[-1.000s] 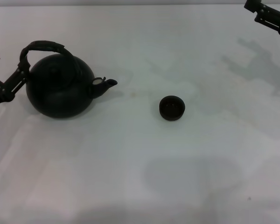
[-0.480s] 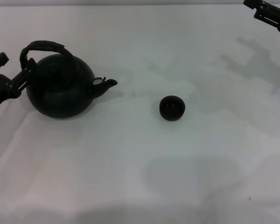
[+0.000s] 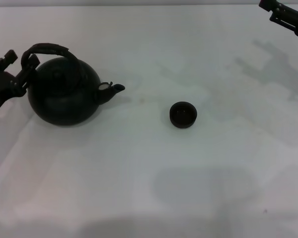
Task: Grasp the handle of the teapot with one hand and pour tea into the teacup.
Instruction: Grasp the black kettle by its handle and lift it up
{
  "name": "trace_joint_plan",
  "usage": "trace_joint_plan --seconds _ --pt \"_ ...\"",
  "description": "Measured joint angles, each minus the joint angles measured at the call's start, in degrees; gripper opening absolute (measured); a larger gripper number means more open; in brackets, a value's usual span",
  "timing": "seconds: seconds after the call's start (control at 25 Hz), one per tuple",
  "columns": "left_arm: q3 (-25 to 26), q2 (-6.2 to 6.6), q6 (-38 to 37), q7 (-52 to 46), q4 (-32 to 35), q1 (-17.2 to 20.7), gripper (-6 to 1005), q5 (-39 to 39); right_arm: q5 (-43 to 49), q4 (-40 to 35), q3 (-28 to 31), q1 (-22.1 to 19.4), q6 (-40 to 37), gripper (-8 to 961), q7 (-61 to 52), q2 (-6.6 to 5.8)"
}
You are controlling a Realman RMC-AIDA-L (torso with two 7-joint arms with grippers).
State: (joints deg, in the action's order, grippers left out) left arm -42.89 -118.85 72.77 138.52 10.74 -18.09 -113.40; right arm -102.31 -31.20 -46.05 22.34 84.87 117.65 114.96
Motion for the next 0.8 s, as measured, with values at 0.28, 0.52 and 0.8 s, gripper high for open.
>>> trace_joint_plan --seconds 0.28,0.52,0.8 --pt "0.0 -0.19 -0.2 -0.5 -0.1 -0.4 504 -0.1 -0.5 0.7 0.0 0.1 -0.1 867 0.6 0.0" --pt "0.0 -0.46 0.0 -0.1 -0.6 -0.1 384 0.2 -0.5 0.8 0.0 0.0 -0.2 867 0.6 0.0" --pt "0.0 -0.53 0.8 -0.4 -0.7 0.5 307 -0.2 -0.5 1.5 0.1 -0.1 -0.1 867 1.1 0.0"
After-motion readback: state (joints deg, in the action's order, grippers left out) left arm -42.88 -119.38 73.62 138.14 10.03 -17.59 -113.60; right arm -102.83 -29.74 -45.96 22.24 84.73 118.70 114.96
